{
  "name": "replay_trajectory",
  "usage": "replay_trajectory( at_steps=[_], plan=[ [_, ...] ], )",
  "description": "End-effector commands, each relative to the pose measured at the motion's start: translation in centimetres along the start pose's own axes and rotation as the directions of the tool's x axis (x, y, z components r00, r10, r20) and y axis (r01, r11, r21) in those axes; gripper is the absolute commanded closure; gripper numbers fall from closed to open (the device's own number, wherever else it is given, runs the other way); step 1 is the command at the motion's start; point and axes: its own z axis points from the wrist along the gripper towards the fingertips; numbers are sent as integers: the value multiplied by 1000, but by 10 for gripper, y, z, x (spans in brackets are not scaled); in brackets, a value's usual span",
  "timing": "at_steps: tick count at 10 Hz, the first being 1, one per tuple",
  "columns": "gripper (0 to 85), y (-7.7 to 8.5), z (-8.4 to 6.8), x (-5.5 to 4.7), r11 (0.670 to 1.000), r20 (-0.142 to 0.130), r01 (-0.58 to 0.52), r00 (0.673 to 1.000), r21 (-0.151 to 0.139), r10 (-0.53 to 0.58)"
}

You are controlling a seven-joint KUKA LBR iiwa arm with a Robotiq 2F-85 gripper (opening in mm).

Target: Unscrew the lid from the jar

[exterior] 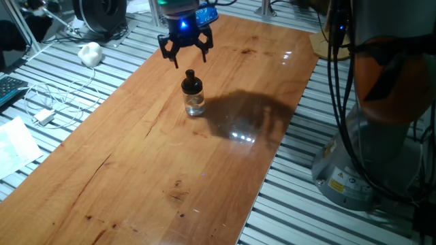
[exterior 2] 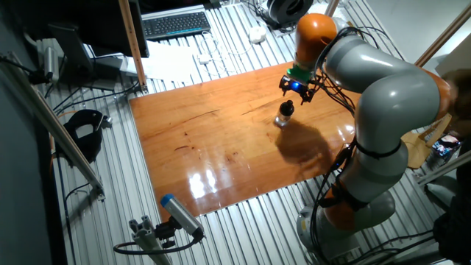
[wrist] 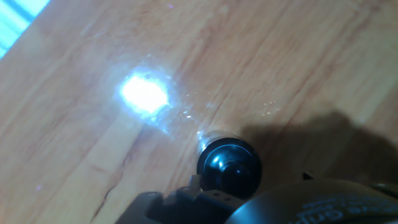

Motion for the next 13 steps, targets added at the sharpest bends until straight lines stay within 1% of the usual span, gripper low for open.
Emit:
replay_trajectory(
  at_steps=[1, 2, 3, 4, 6, 7, 9, 10, 11, 12, 13],
  plan=[
    [0, 0, 0, 0, 900, -26, -436, 899, 19, 436],
    [0, 0, 0, 0, 868, -47, -495, 867, 28, 496],
    [0, 0, 0, 0, 860, -79, -511, 856, 22, 511],
    [0, 0, 0, 0, 860, -90, -510, 856, 17, 510],
    [0, 0, 0, 0, 862, -89, -507, 858, 9, 506],
    [0, -1, 7, -3, 864, -102, -503, 860, -1, 500],
    [0, -7, 23, -8, 873, -118, -486, 869, -29, 480],
    [0, -6, 30, -7, 873, -119, -487, 869, -35, 480],
    [0, -3, 30, -5, 871, -119, -489, 868, -36, 483],
    [0, 0, 30, -2, 880, -112, -474, 876, -28, 468],
    [0, 2, 34, -3, 893, -99, -450, 890, -27, 445]
  ],
)
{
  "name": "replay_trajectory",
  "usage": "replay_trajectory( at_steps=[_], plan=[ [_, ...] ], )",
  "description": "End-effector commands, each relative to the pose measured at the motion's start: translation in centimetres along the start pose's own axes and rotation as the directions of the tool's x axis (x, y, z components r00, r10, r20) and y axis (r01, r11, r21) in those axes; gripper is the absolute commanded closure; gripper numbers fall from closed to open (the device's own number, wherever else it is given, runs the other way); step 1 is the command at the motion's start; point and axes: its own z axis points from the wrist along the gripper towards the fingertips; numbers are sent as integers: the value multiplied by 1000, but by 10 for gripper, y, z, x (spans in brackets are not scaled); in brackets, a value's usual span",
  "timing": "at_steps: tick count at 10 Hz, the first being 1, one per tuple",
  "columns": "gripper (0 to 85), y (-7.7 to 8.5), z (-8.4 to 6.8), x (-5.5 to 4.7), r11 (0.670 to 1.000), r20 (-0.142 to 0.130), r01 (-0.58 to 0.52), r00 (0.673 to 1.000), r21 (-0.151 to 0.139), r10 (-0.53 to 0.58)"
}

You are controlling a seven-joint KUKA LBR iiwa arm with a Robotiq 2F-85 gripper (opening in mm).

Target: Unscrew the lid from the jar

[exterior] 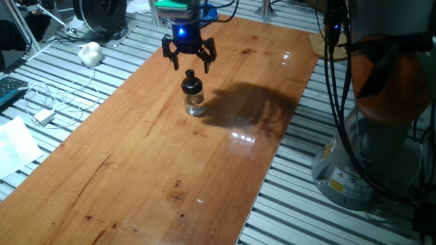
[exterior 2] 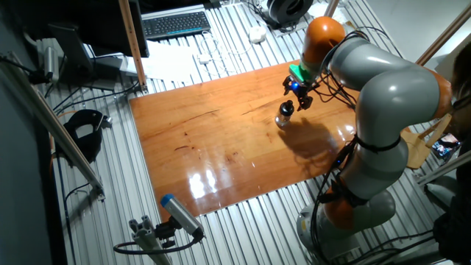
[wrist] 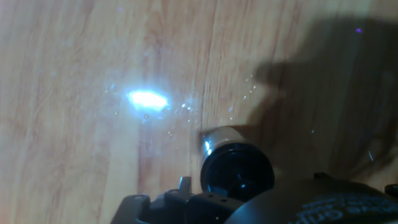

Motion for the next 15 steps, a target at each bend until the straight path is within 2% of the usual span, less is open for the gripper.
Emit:
replay_trajectory(
  at_steps=[1, 4, 8, 13, 15],
  plan=[
    [0, 1, 4, 0, 1000, 3, 13, 1000, -3, -13],
    [0, 3, 8, -1, 995, 7, 96, 995, 16, -97],
    [0, 2, 16, 2, 997, 2, 82, 997, -4, -82],
    [0, 3, 25, 1, 996, -1, 85, 996, -16, -85],
    [0, 3, 32, 3, 996, 7, 83, 997, -22, -83]
  ],
)
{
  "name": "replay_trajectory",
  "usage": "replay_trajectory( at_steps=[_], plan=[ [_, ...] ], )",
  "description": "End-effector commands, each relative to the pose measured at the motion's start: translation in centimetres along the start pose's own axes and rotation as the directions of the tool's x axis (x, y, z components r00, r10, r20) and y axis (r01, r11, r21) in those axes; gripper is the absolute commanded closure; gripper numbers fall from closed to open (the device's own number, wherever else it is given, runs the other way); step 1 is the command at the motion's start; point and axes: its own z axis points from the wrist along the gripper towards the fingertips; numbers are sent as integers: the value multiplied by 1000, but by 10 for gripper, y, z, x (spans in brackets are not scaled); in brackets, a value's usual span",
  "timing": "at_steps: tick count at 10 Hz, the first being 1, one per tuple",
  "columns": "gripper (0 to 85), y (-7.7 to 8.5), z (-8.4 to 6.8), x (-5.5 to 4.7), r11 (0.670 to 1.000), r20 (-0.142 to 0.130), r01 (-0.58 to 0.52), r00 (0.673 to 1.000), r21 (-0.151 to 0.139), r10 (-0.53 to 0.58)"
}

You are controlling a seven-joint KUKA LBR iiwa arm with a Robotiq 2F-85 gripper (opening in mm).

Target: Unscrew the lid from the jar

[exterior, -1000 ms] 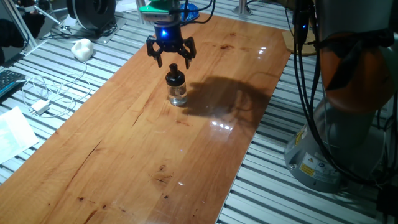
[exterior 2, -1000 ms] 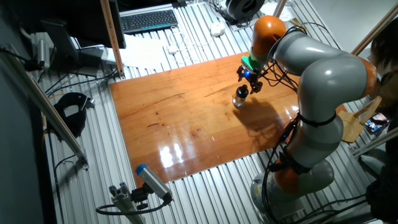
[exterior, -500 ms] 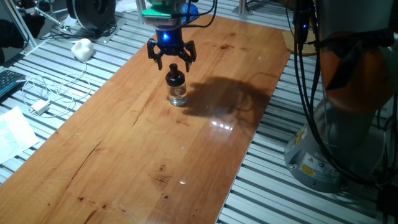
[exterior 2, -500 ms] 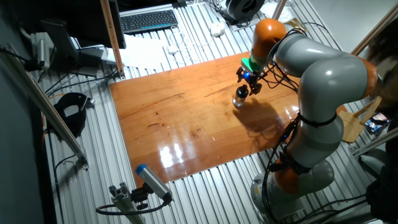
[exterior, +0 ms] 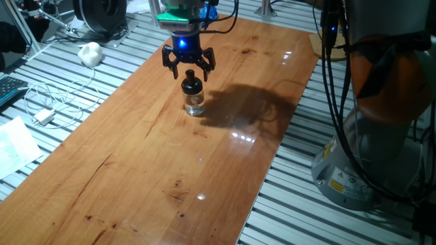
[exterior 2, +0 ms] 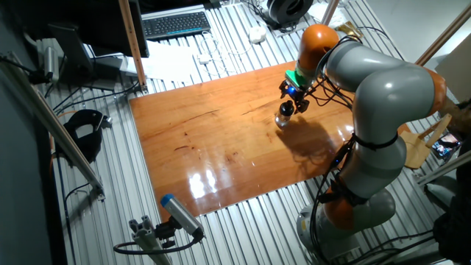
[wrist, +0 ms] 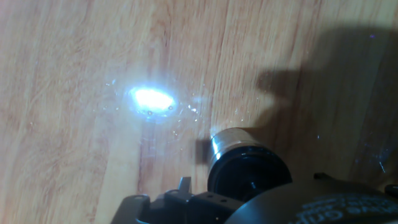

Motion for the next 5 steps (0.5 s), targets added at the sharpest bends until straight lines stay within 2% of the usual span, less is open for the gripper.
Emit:
replay_trajectory(
  at_steps=[1, 5],
  plan=[
    [0, 0, 2, 0, 1000, 0, -1, 1000, -1, 1],
    [0, 0, 8, 0, 1000, 12, -1, 1000, -2, 1]
  ],
)
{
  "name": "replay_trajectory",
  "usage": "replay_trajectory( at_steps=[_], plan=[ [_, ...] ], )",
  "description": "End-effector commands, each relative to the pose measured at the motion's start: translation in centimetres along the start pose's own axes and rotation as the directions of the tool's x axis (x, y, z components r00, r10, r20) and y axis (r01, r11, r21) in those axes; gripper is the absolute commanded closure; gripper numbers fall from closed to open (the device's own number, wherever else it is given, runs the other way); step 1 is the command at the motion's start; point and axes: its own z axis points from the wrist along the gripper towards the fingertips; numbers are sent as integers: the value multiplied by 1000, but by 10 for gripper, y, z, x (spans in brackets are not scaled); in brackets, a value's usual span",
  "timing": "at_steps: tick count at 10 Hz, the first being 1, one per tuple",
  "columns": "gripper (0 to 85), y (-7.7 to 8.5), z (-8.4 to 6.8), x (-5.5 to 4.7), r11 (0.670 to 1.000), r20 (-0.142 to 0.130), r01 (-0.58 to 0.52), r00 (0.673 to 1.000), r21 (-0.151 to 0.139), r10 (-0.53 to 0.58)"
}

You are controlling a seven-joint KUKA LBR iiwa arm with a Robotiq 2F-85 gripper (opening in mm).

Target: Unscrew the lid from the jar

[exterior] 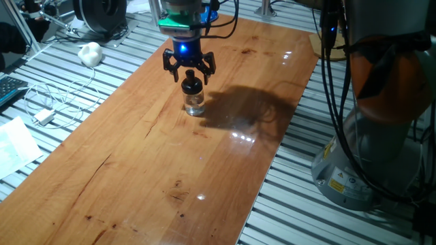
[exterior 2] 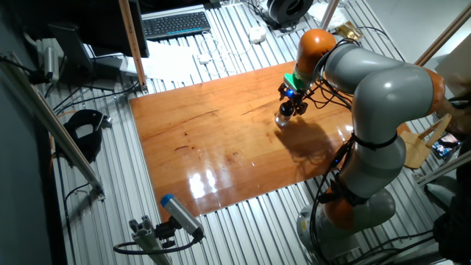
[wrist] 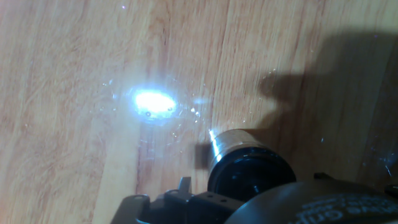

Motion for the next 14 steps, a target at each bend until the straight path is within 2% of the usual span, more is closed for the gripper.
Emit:
replay_trajectory(
  at_steps=[1, 11, 12, 14],
  plan=[
    [0, 0, 0, 0, 1000, -3, 0, 1000, 1, 0],
    [0, -1, 6, 4, 1000, 19, 18, 1000, 12, -18],
    [170, -1, 6, 4, 1000, 22, 24, 999, 13, -24],
    [170, -1, 6, 4, 999, 23, 32, 999, 17, -32]
  ],
)
